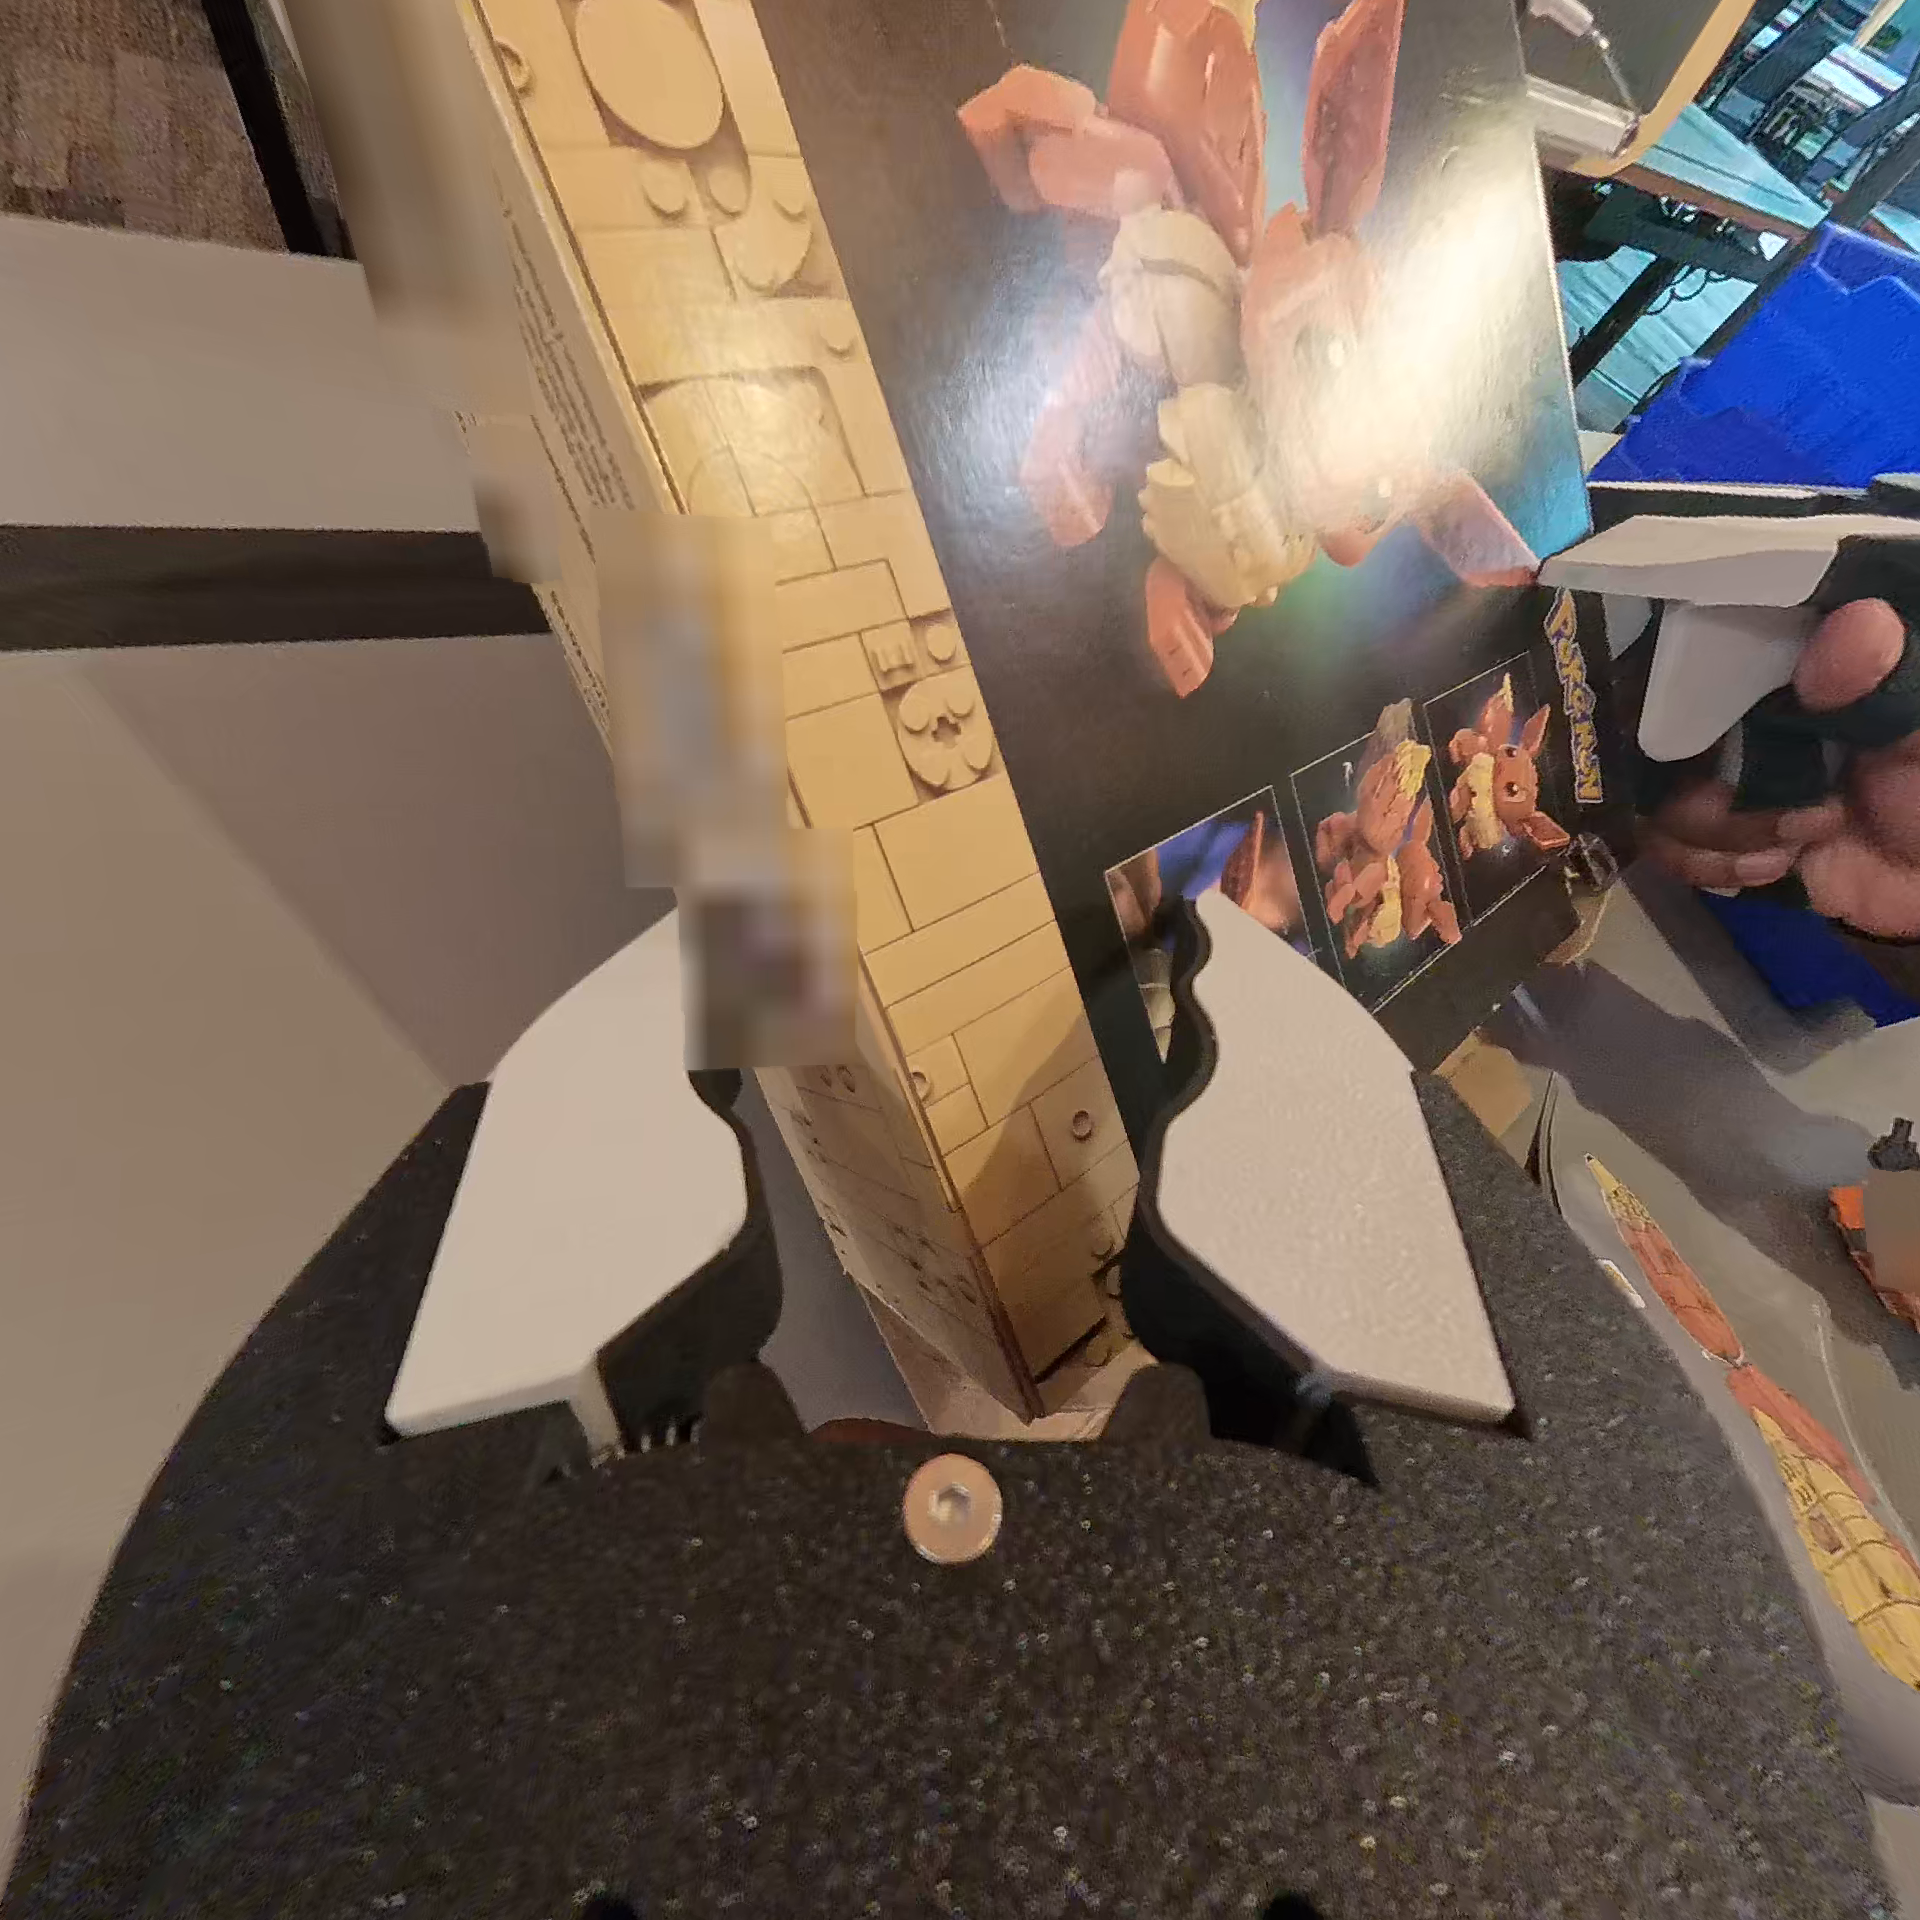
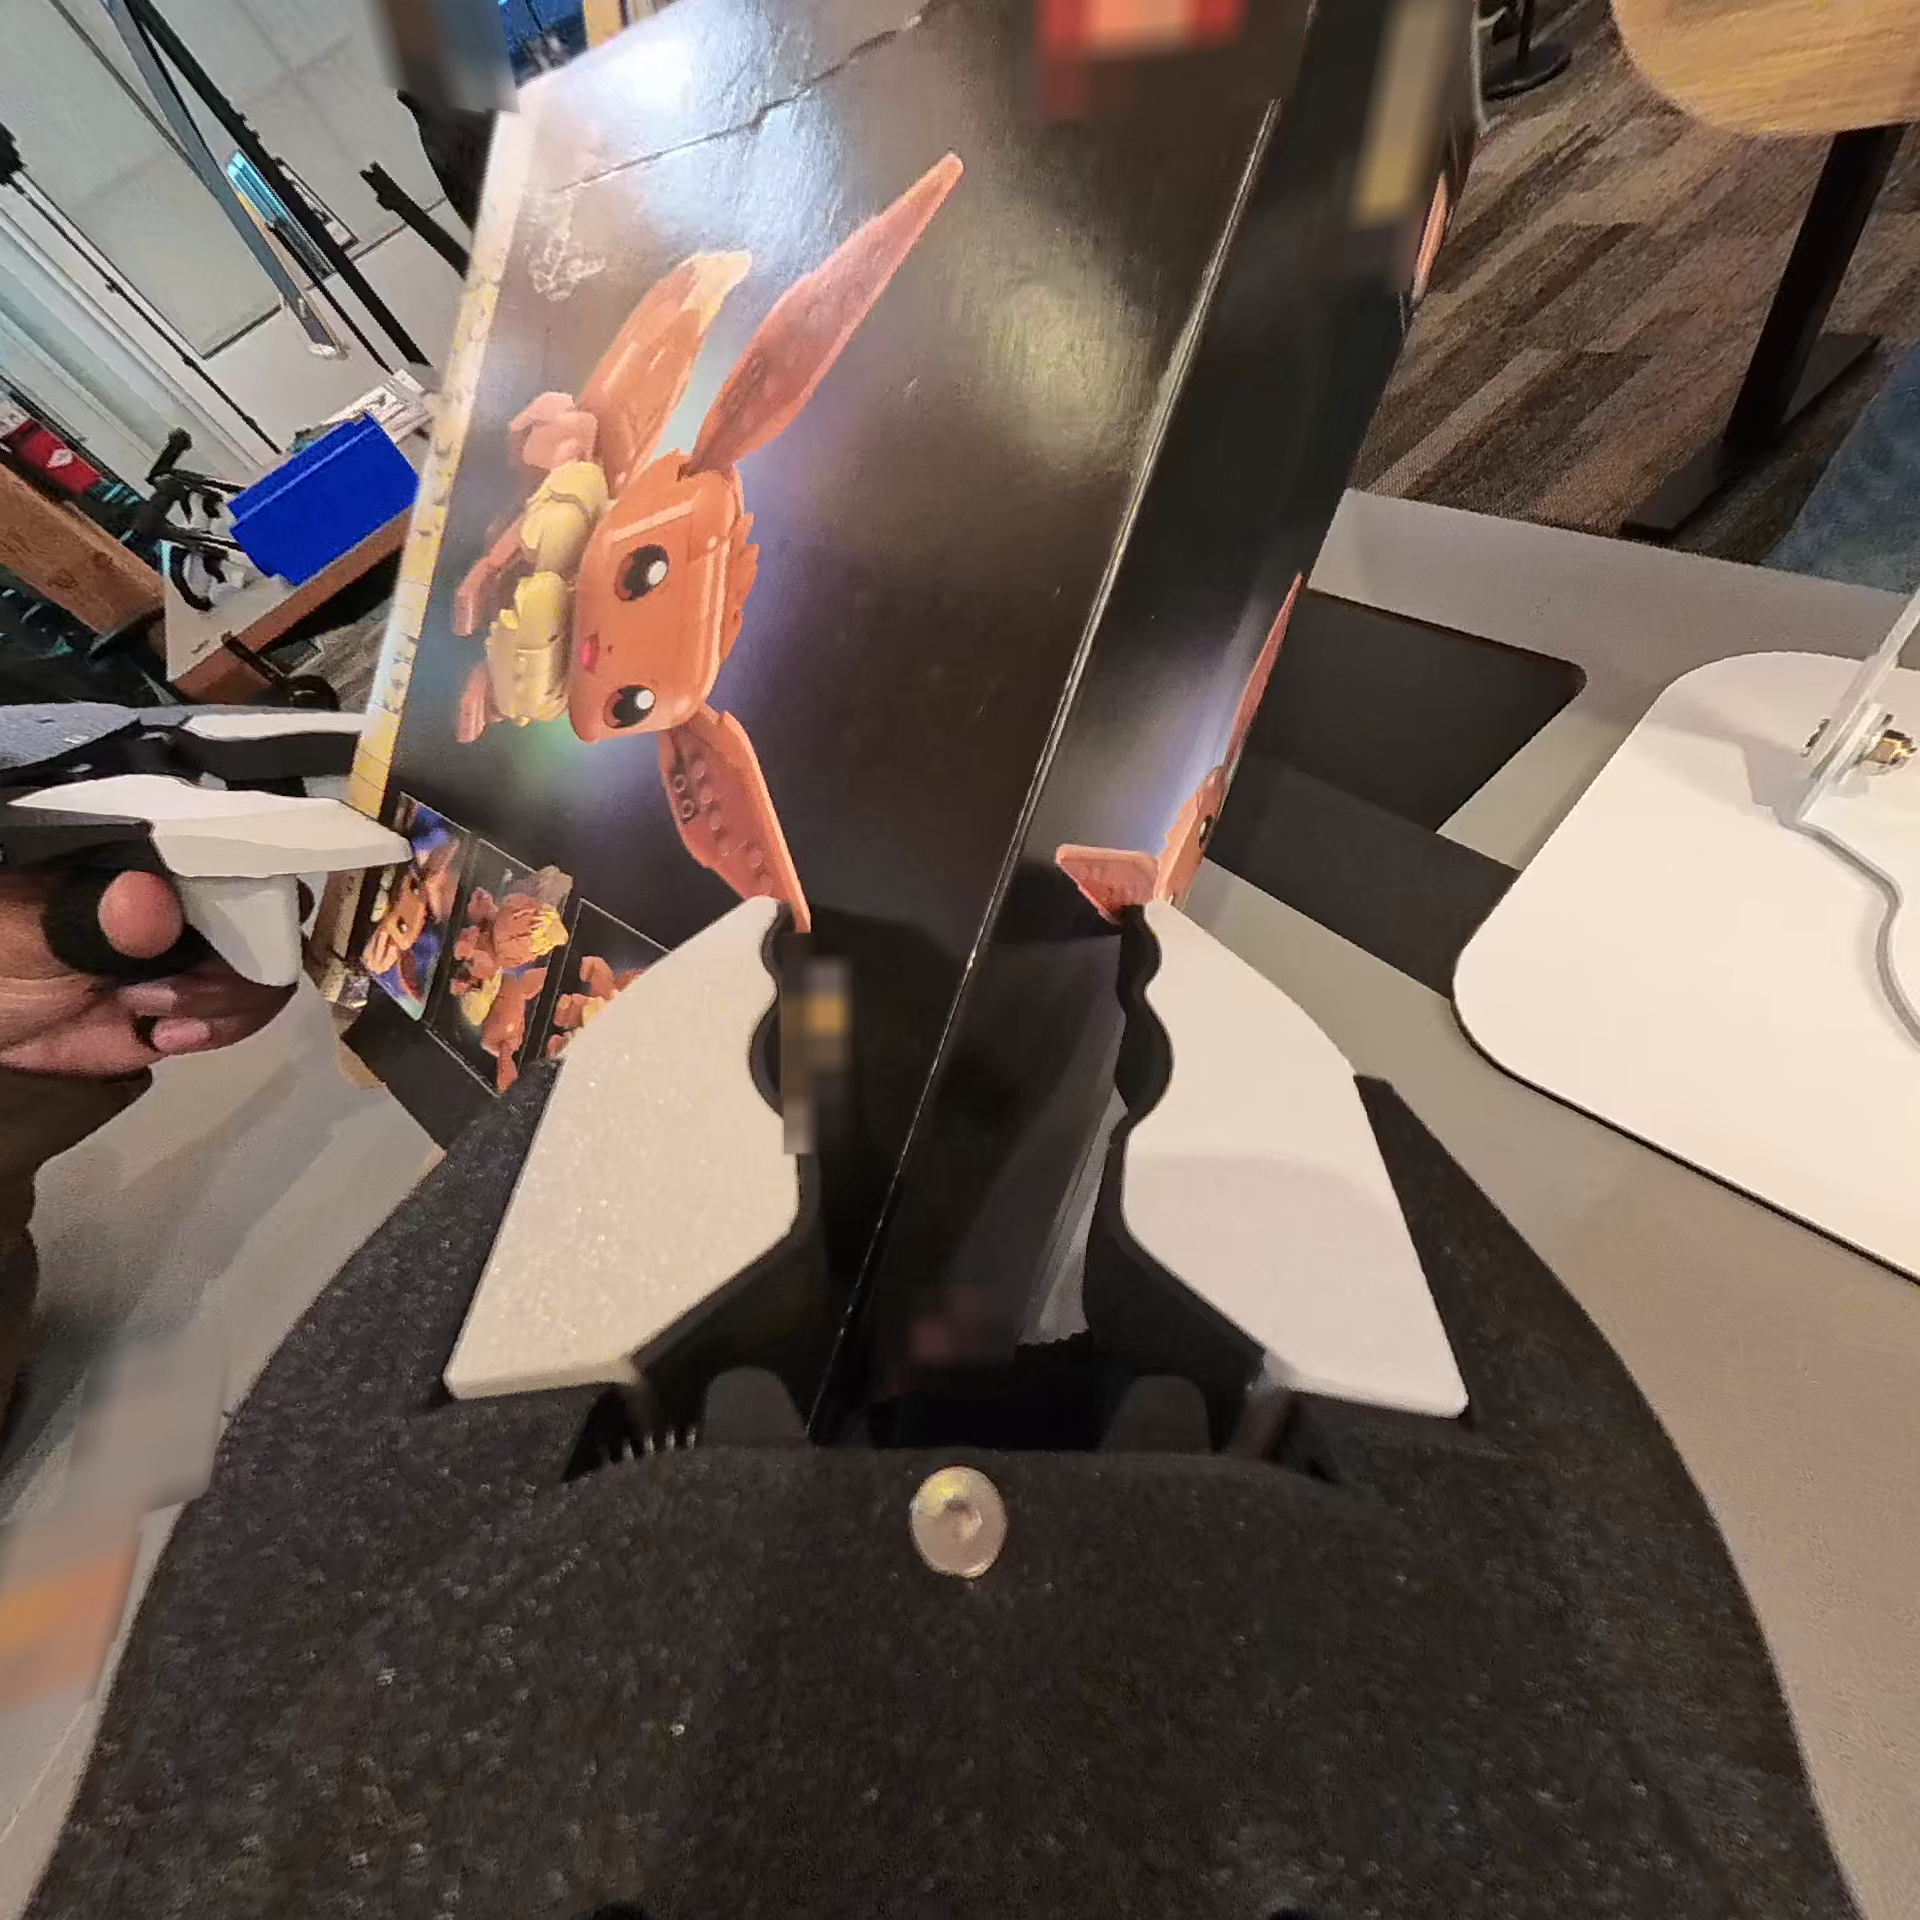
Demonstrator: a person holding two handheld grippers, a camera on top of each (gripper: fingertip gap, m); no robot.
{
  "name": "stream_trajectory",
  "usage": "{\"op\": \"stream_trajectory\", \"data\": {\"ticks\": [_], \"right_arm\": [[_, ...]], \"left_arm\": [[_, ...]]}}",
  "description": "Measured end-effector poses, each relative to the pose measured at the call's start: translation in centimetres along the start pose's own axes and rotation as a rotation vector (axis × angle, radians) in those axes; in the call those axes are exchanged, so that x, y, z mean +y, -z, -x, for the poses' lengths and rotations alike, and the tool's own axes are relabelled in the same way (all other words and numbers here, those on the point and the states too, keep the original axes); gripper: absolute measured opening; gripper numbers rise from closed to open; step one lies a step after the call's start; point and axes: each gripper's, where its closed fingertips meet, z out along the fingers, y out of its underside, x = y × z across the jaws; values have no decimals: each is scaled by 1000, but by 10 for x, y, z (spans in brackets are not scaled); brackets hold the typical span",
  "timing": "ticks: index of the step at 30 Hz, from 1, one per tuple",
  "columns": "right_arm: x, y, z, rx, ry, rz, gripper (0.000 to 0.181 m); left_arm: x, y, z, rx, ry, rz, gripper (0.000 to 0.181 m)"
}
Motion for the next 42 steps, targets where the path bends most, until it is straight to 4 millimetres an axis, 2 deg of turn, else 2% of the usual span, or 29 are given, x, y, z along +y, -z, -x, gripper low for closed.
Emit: {"op": "stream_trajectory", "data": {"ticks": [3,9,11,15,18,20,21,22,23,24,26,28,30,35,39,40,42], "right_arm": [[6,-7,-2,4,-13,31,61],[35,-34,2,-57,-77,155,65],[45,-39,7,-102,-74,209,52],[48,-31,9,-52,24,272,55],[44,-8,16,21,175,312,61],[43,15,33,27,270,315,61],[43,27,44,20,315,316,61],[45,40,57,7,360,312,61],[47,53,70,-4,400,301,60],[51,66,82,-15,432,286,59],[62,90,102,-38,486,260,56],[77,110,114,-46,524,242,55],[94,126,119,-52,553,228,53],[129,157,111,-8,609,204,50],[150,179,100,-3,575,184,48],[153,185,98,-5,568,175,48],[158,197,93,0,561,153,48]], "left_arm": [[8,-4,7,-3,56,36,82],[23,-5,37,-61,117,59,79],[28,1,46,-125,119,88,76],[24,24,40,-303,-18,160,81],[17,48,15,-428,-218,196,82],[23,61,-12,-438,-319,225,81],[32,65,-27,-409,-351,251,76],[46,65,-40,-364,-376,296,68],[64,64,-48,-329,-385,356,68],[83,63,-51,-308,-383,422,68],[110,60,-44,-309,-358,512,69],[126,59,-40,-294,-292,555,69],[133,57,-44,-256,-242,565,68],[140,51,-38,-288,-198,627,67],[154,46,-27,-360,-196,725,65],[156,43,-28,-354,-182,728,58],[158,37,-35,-298,-160,725,32]]}}
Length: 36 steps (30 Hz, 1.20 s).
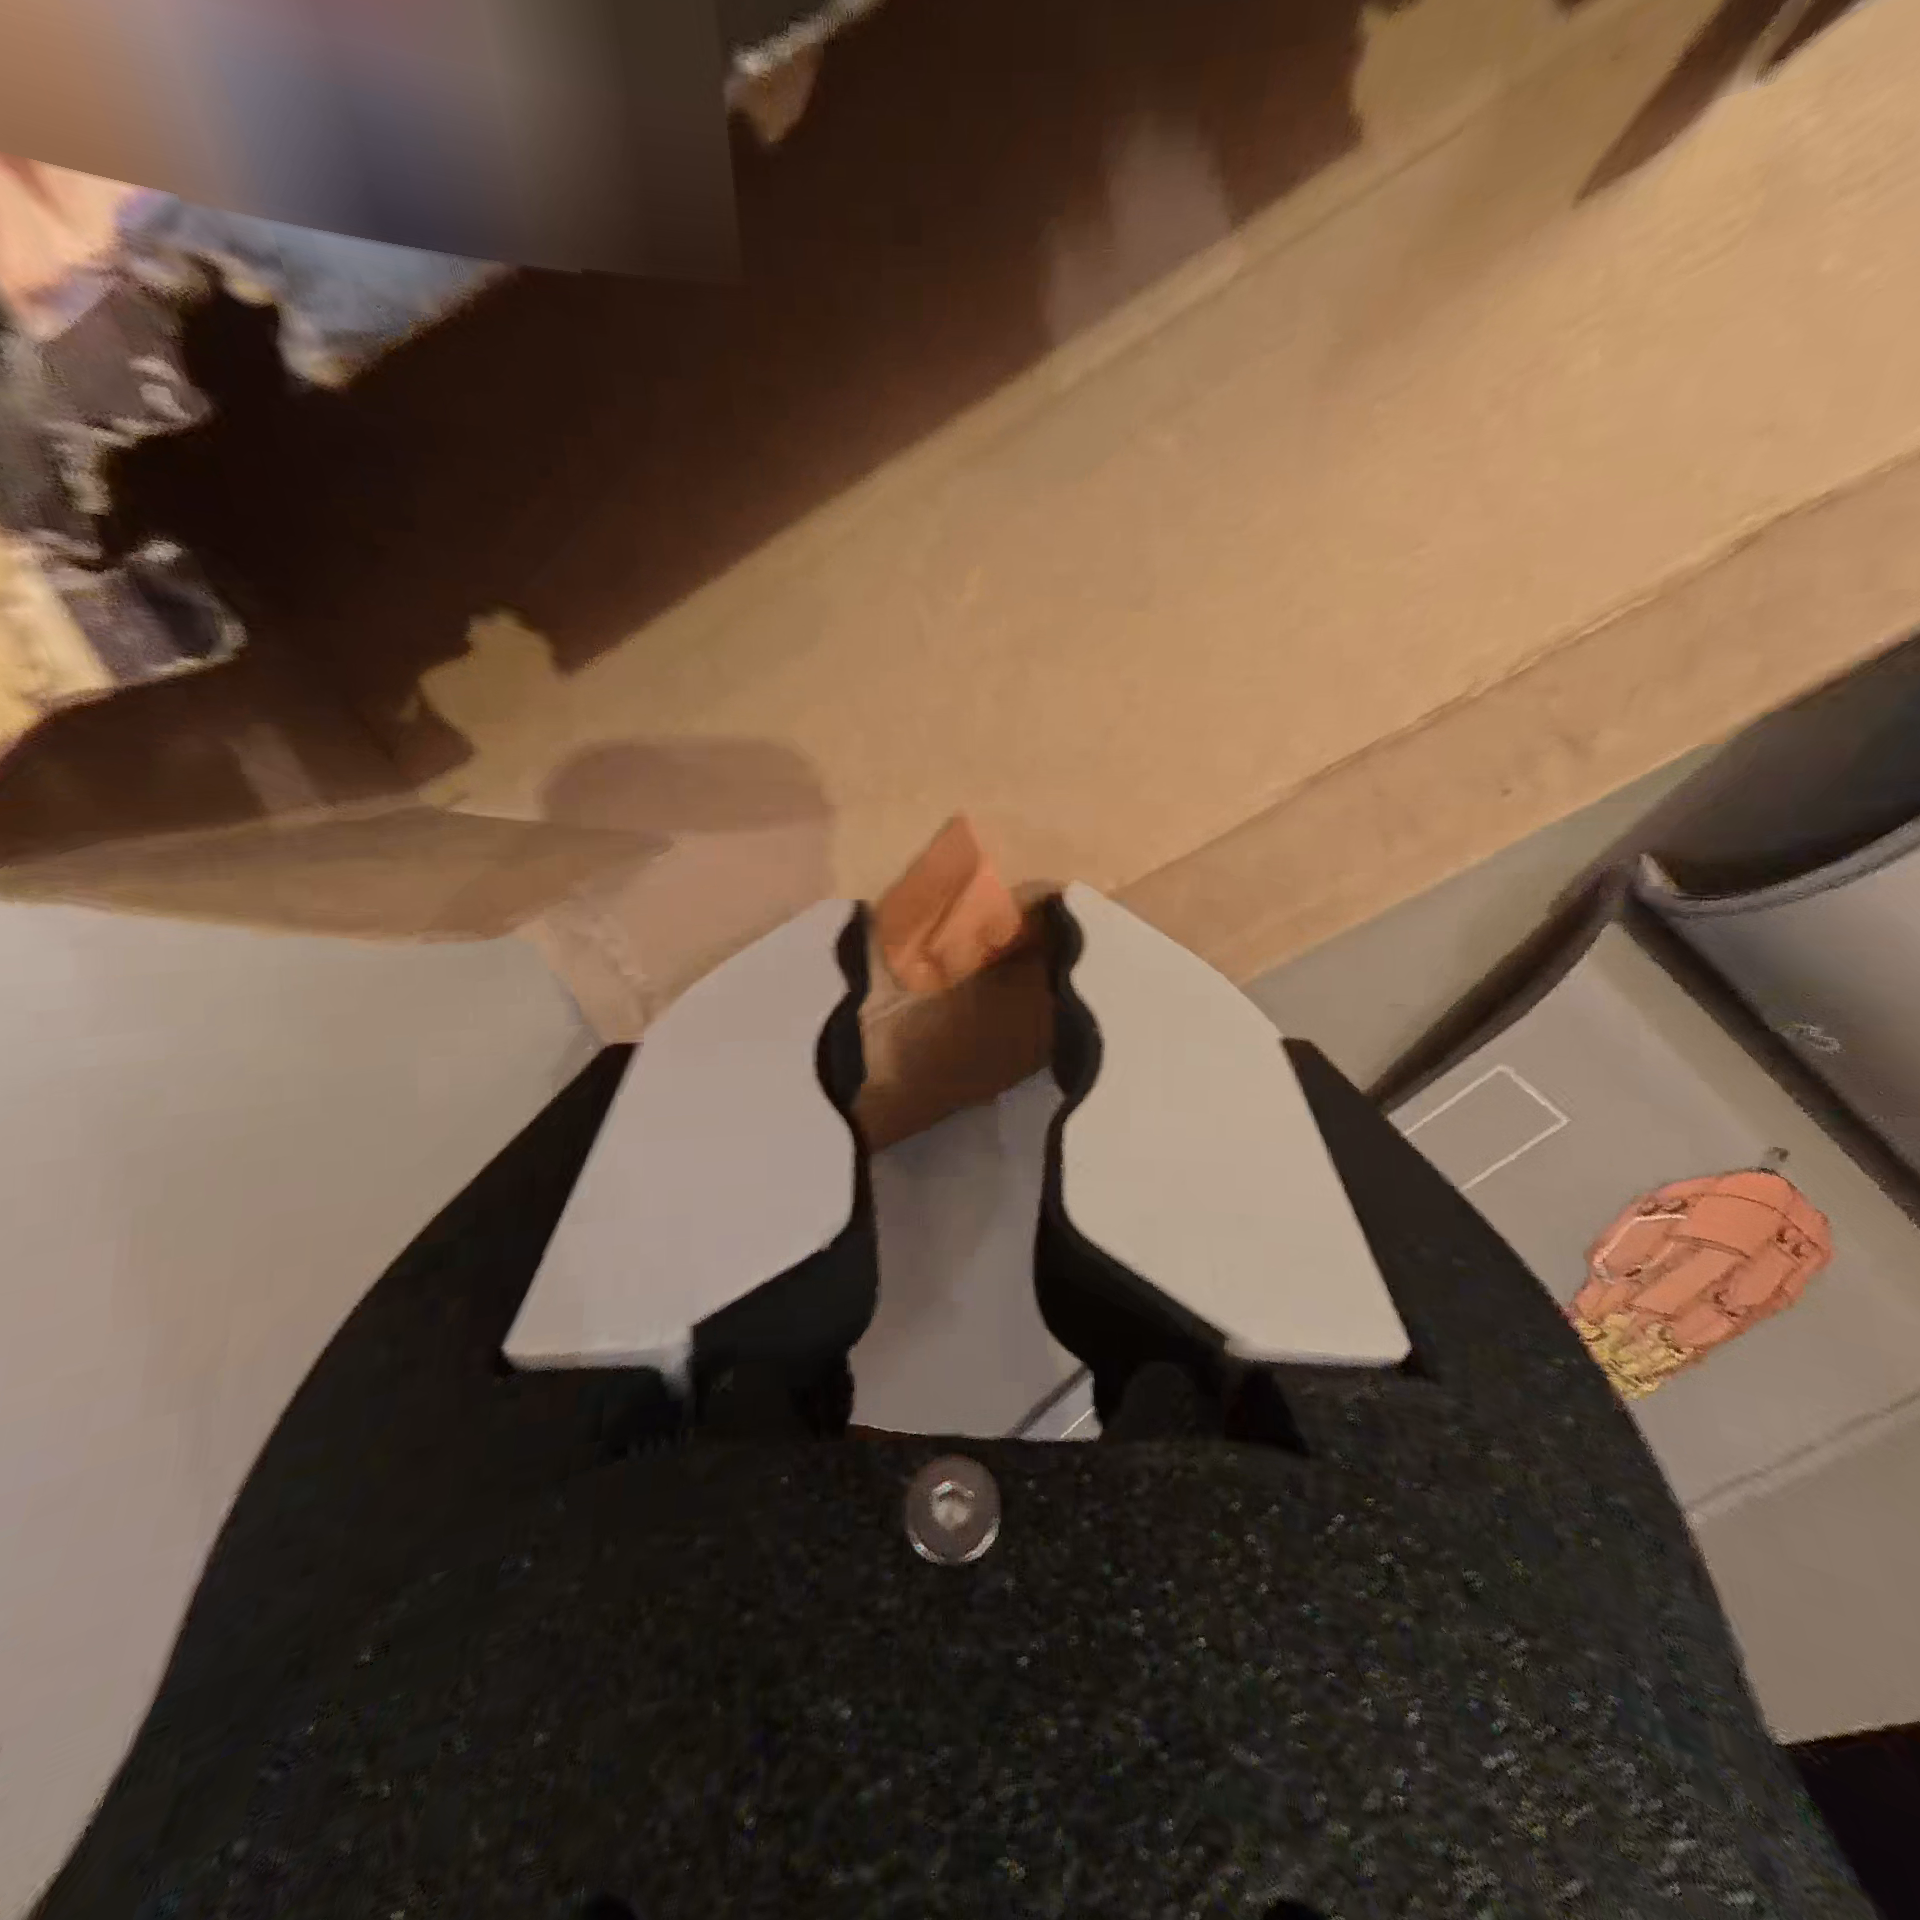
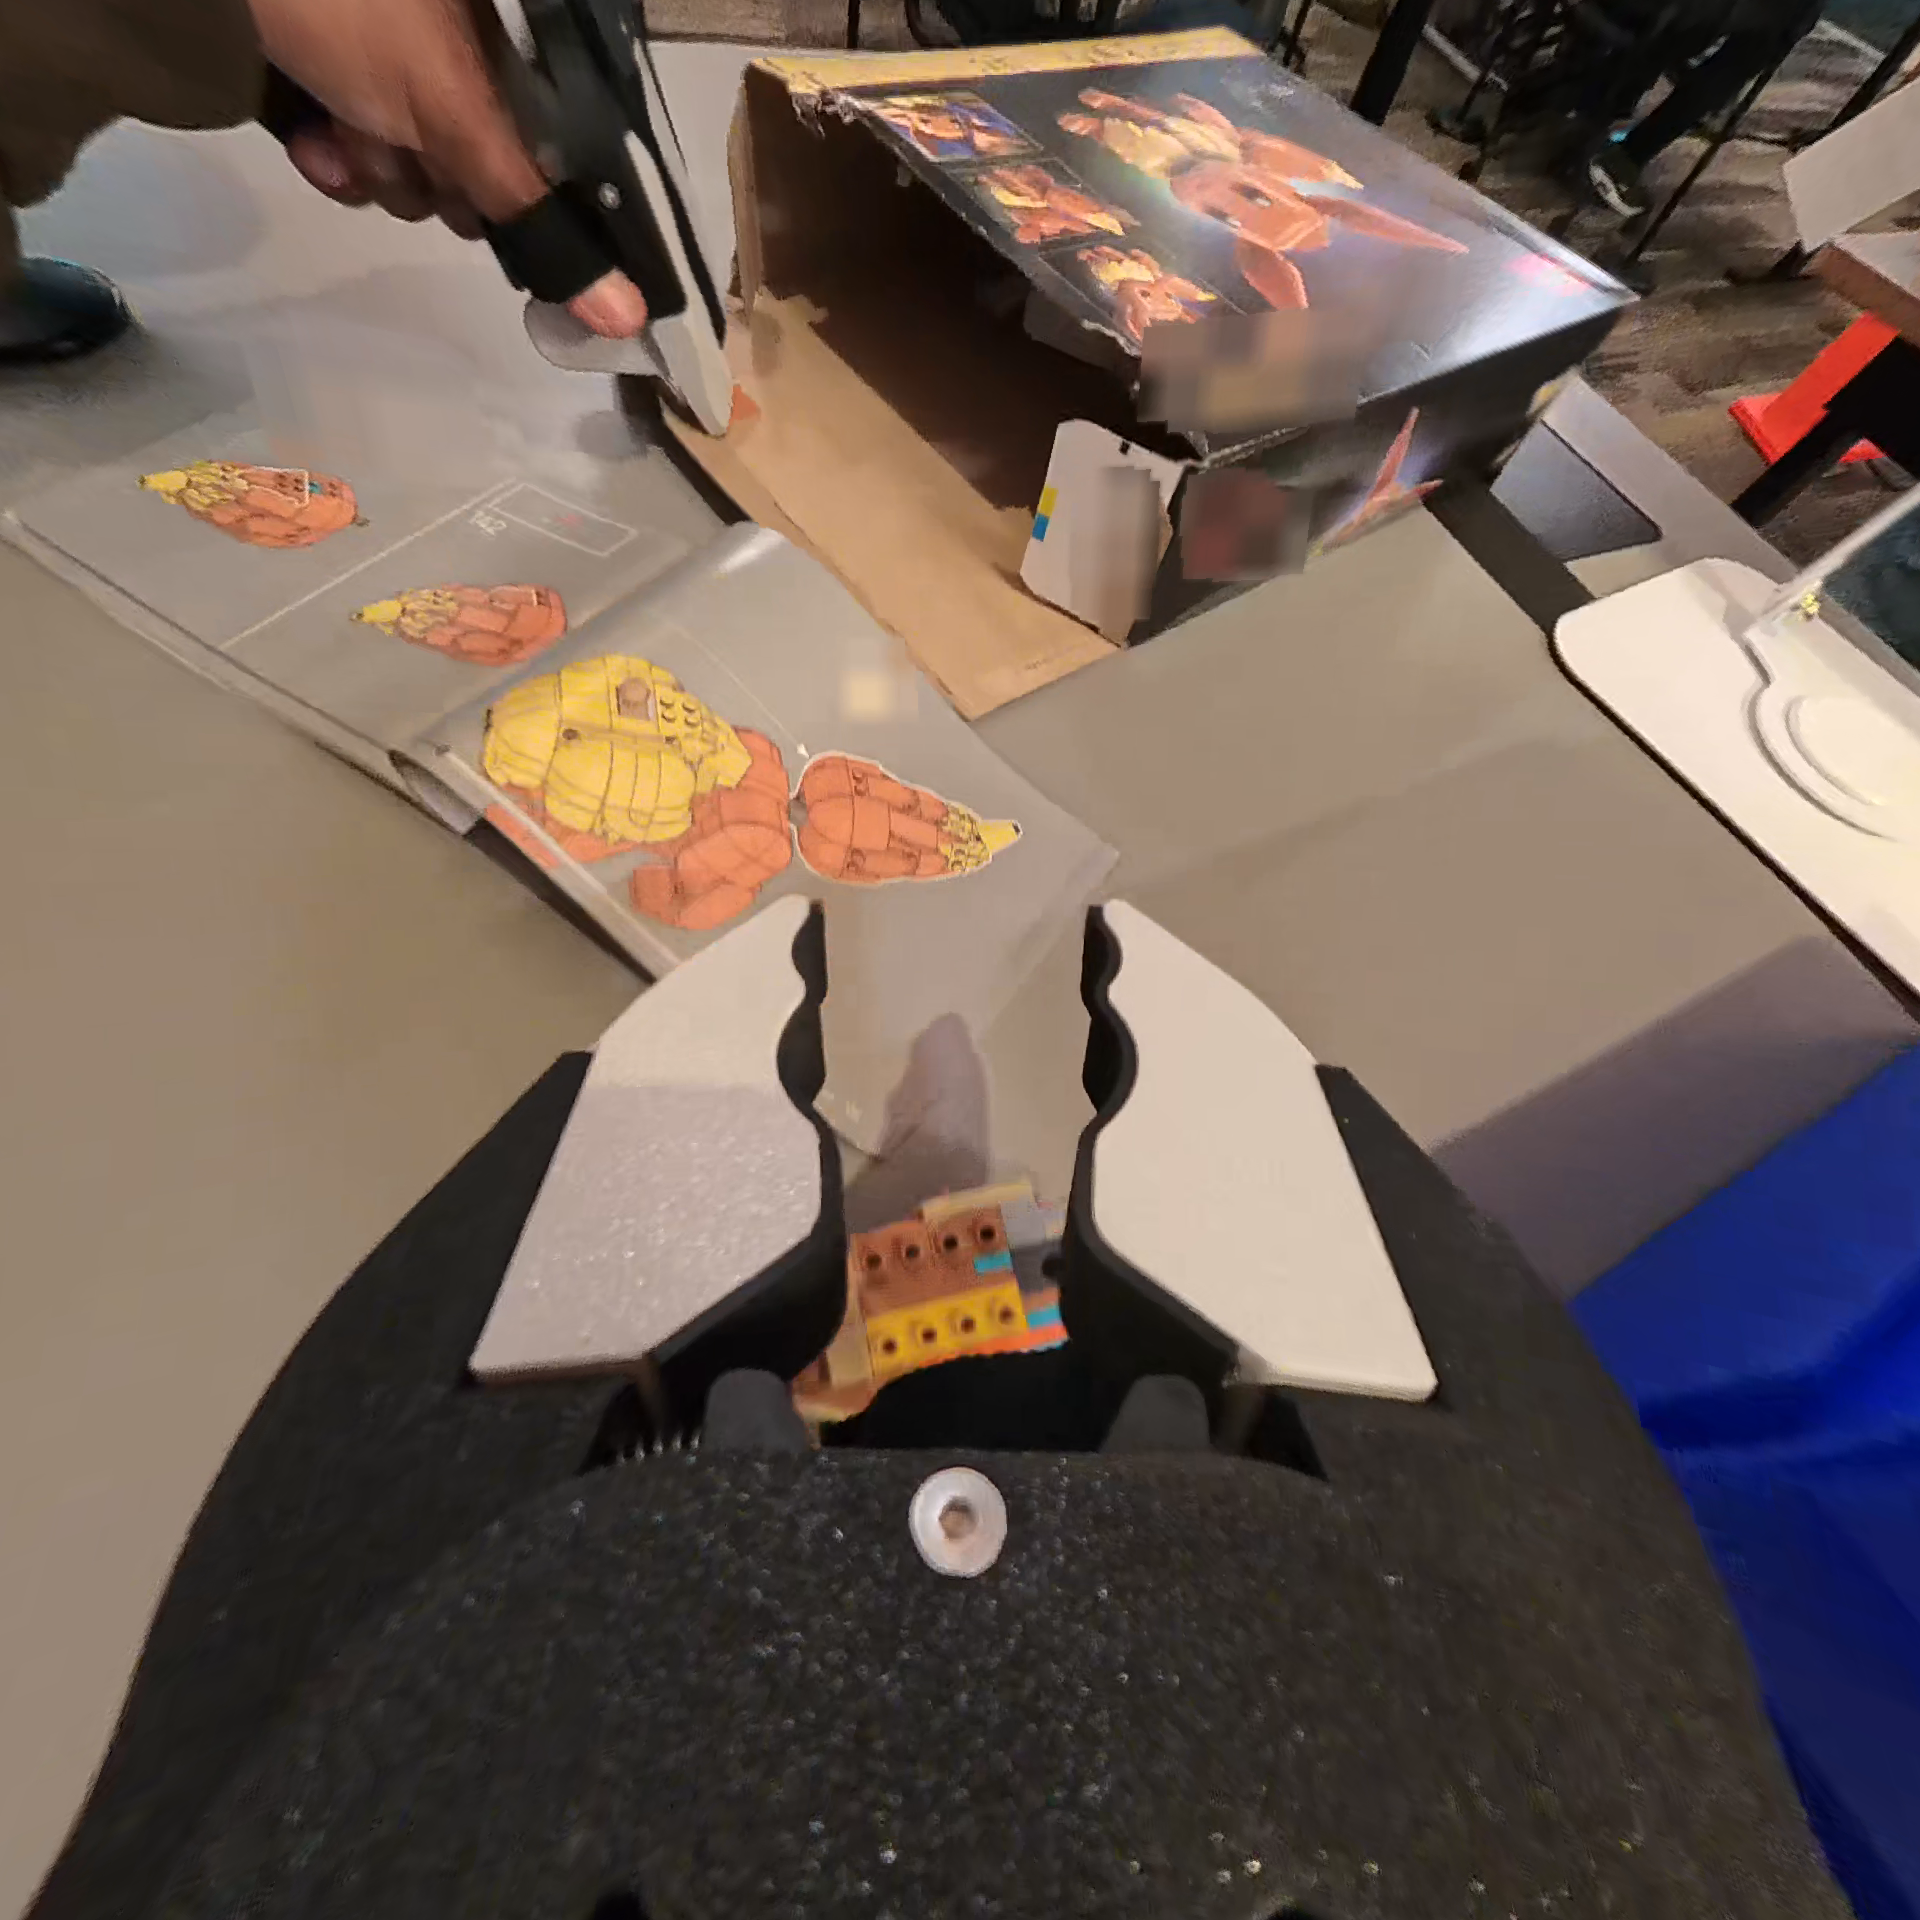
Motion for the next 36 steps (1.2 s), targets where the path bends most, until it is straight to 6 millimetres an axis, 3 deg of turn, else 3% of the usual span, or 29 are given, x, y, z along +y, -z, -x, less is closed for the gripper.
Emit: {"op": "stream_trajectory", "data": {"ticks": [5,7,9,11,13,16,19,22,24,28,36], "right_arm": [[12,28,-1,17,-4,-68,44],[17,36,3,12,5,-88,44],[23,42,7,4,13,-100,43],[32,46,11,-11,13,-99,43],[41,48,12,-19,11,-95,44],[46,55,6,0,28,-115,46],[51,66,-5,55,78,-135,47],[64,74,-18,100,114,-118,47],[73,78,-26,113,108,-104,47],[85,78,-37,101,52,-89,47],[82,73,-43,97,6,-105,46]], "left_arm": [[-10,2,3,-42,9,-71,28],[-20,13,0,-52,14,-153,28],[-38,33,-19,-27,-35,-297,28],[-58,60,-59,70,-94,-476,28],[-72,86,-113,203,-137,-633,28],[-73,107,-201,426,-186,-764,28],[-58,102,-273,608,-182,-775,28],[-33,80,-318,697,-209,-697,28],[-19,60,-325,660,-240,-630,28],[-15,32,-301,504,-315,-621,28],[-12,43,-277,553,-398,-689,28]]}}
